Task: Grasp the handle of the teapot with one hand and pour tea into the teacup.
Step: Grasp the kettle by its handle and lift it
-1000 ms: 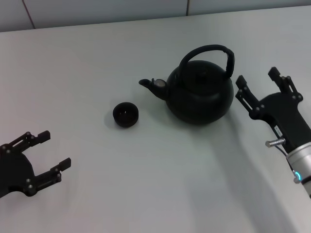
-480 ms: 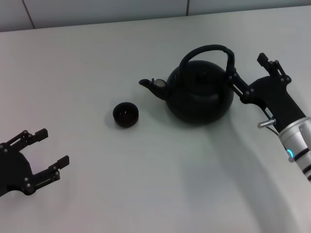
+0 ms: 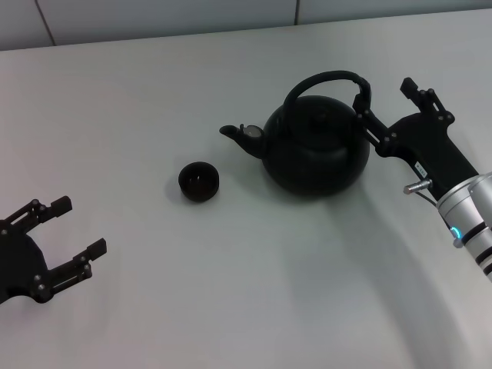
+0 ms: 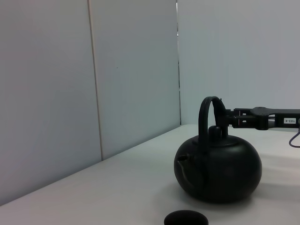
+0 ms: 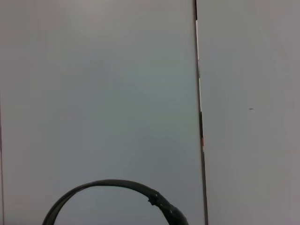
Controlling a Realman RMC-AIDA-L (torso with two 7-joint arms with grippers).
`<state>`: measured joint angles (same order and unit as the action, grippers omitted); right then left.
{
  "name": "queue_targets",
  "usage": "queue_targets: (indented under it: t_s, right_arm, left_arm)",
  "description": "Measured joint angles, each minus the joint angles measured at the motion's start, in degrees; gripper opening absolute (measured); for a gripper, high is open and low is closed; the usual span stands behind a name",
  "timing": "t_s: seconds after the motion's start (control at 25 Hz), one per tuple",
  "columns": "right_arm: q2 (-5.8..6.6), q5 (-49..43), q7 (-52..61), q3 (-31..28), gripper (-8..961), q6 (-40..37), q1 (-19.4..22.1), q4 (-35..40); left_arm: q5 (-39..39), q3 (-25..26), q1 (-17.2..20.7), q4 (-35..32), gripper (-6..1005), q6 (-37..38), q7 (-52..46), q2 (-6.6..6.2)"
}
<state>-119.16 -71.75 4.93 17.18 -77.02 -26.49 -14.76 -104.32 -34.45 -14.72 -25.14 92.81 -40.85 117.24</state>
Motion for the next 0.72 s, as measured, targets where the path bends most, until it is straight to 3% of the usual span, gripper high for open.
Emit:
queue_targets:
  t_s: [0.48,0.72]
  right_arm:
    - [-0.02,-2.5,0.7,-0.1,705,0.5,-0.5,0.5]
    - [-0.11,-2.9,0.8,-0.3,550,1.7,-1.0,0.7]
  left_arm:
    - [0.0,0.0,0.0,0.0,789,0.0,0.0,0.08]
    - [0.0,0.0,-0.1,-0.1,789,0.0,0.0,0.08]
